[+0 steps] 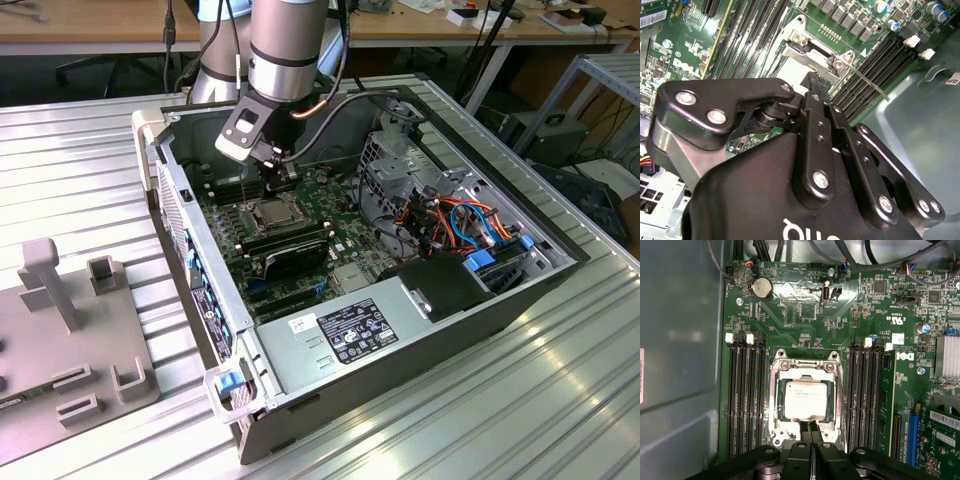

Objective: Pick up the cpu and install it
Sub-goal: 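Close the cpu cover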

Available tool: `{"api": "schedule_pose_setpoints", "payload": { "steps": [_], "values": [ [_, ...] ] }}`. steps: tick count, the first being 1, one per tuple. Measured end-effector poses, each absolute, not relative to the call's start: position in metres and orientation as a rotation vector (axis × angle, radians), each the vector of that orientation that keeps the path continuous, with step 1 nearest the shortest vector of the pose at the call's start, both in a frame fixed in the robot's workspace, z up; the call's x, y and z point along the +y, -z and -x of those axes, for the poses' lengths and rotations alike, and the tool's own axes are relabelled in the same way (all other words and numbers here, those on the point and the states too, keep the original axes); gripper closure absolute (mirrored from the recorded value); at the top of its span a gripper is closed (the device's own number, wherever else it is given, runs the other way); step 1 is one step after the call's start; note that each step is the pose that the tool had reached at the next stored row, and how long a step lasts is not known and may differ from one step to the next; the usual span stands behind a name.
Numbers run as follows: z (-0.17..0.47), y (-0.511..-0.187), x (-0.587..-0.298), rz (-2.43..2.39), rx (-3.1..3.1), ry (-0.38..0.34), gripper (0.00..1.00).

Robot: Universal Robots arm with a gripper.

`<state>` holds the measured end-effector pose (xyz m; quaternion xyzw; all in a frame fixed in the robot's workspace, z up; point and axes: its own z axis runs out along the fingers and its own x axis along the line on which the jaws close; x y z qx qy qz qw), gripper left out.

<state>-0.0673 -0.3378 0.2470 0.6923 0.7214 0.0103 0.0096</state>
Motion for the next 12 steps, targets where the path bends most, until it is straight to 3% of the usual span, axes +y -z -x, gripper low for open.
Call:
{"api": "schedule_pose_setpoints", "payload": {
  "steps": [12],
  "values": [
    [0.075,-0.226,-0.337,-2.162,2.253,-0.032,0.89]
  ]
}}
